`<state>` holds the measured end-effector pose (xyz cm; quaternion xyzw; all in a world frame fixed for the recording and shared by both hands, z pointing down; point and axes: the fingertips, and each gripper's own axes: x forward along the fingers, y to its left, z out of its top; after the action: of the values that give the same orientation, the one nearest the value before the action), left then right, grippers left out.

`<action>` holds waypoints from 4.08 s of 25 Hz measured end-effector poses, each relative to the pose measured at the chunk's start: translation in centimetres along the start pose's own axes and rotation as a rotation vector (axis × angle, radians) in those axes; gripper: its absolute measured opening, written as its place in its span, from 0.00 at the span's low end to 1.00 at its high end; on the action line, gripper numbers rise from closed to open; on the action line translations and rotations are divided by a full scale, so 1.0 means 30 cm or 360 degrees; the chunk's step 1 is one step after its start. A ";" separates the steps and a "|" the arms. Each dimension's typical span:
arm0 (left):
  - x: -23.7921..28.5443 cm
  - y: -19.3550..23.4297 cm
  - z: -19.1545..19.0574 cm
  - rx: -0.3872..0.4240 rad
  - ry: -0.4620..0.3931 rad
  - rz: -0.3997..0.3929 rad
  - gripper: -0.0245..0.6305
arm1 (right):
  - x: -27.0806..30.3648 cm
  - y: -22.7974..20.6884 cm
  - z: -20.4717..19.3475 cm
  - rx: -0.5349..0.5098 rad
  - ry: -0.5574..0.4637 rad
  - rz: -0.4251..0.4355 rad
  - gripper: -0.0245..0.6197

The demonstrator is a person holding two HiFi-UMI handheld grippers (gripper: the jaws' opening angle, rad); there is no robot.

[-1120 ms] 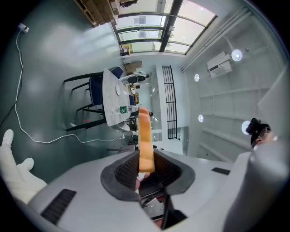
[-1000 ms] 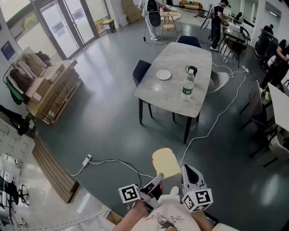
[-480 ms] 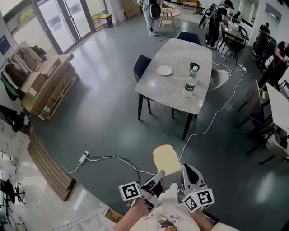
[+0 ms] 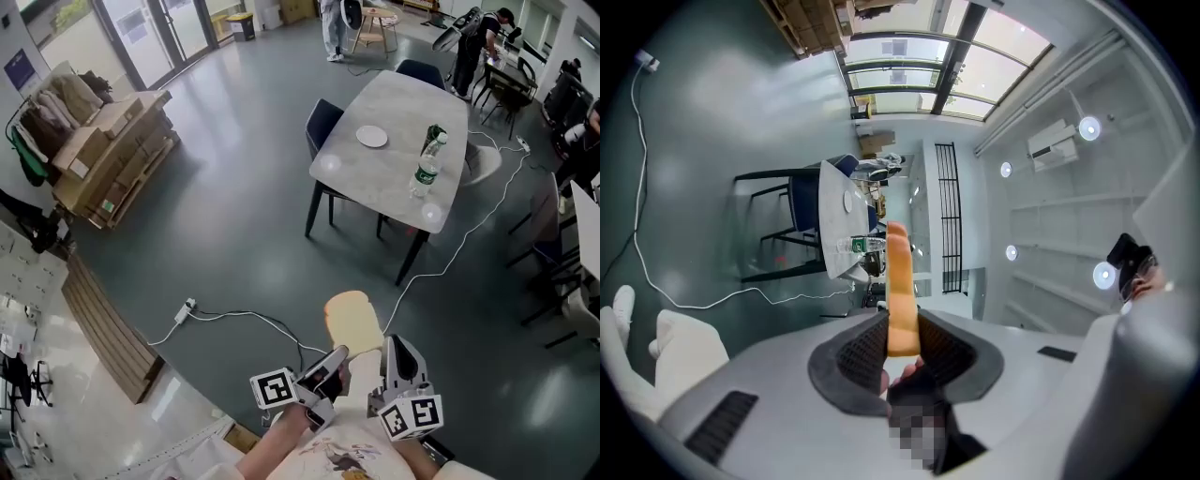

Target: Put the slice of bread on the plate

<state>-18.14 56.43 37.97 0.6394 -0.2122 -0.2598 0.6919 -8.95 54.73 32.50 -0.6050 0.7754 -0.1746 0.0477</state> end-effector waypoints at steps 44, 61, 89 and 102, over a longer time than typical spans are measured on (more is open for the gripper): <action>1.116 0.040 0.690 0.0072 -0.0054 0.0166 0.19 | 1.046 -0.809 0.315 0.0073 0.0074 -0.0093 0.05; 1.469 0.103 1.136 0.0034 0.0104 0.0200 0.19 | 1.557 -0.939 0.349 0.0030 0.0146 -0.0249 0.05; 1.807 0.201 1.632 0.0064 0.0487 0.0358 0.19 | 2.120 -0.992 0.388 0.0000 0.0223 -0.0464 0.05; 2.119 0.685 1.846 0.0225 0.0398 0.0547 0.19 | 2.444 -1.346 0.064 -0.0040 0.0326 -0.0377 0.05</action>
<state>-1.70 -25.58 61.07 0.6680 -0.2483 -0.0414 0.7003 9.48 -24.04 54.03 -0.6719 0.7015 -0.2301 -0.0602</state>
